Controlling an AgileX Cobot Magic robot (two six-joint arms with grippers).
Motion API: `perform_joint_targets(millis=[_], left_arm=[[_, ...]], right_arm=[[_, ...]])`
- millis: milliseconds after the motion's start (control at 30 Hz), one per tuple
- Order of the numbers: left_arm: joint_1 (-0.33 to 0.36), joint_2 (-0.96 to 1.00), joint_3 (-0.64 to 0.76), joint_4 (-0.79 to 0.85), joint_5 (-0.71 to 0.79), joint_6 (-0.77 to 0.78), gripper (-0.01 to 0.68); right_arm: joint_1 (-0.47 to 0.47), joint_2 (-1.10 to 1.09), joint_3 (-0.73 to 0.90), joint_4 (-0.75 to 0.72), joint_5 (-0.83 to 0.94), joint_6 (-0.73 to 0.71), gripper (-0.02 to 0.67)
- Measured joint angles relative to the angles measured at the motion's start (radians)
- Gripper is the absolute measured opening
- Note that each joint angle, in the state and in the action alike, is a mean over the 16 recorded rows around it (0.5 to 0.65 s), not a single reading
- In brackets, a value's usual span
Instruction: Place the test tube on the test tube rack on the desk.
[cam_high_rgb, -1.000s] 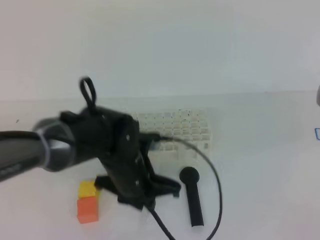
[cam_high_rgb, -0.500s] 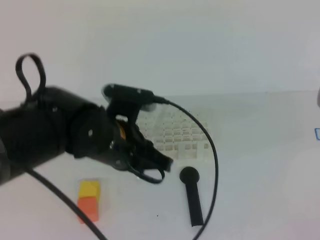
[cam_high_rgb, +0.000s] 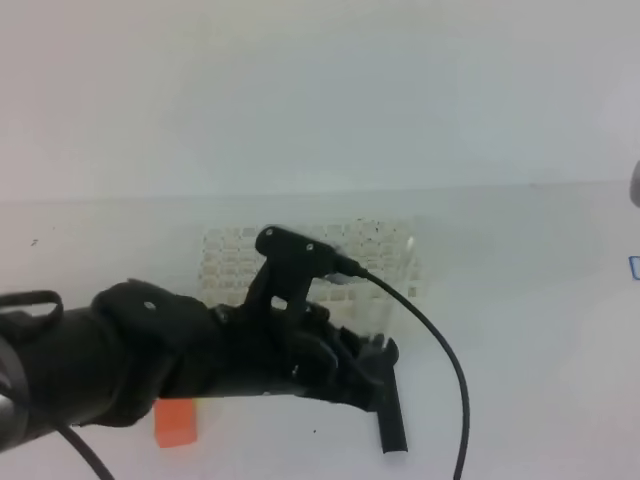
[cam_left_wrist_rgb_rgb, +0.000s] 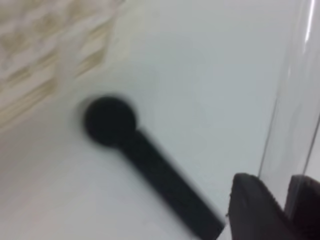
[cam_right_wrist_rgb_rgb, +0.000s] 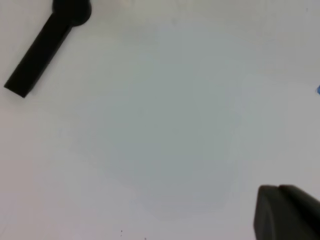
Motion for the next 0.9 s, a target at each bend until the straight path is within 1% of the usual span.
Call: perform_joint_targets(millis=[100,200,267,367,500,667,767,900], left_arm=[[0.029,0.000,0.017,-0.229,0.048,0.250,0.111],[0.077,0.000,0.032,-0.401,0.134,0.445,0.111],[0.119,0.000,0.044,-0.482,0.213,0.544,0.111],[0.196,0.000,0.066,-0.549,0.355,0.645,0.111],[0.309,0.000,0.095,-0.567,0.549,0.694,0.111],[0.431,0.000,0.124,-0.567,0.745,0.700,0.111],[0.481,0.000,0.137,-0.567,0.819,0.691,0.111],[0.521,0.000,0.143,-0.567,0.857,0.699,0.111]], right_arm=[[0.000,0.000,0.000,0.000,-0.006,-0.002,-0.001],[0.000,0.000,0.000,0.001,-0.010,-0.005,-0.001],[0.000,0.000,0.002,0.002,-0.019,-0.011,-0.001],[0.000,0.000,0.013,0.011,-0.060,-0.031,-0.001],[0.000,0.000,0.056,0.041,-0.187,-0.080,-0.001],[0.000,0.002,0.163,0.116,-0.464,-0.146,-0.001],[0.000,0.004,0.250,0.184,-0.675,-0.169,-0.001],[0.000,0.007,0.363,0.255,-0.941,-0.148,-0.001]])
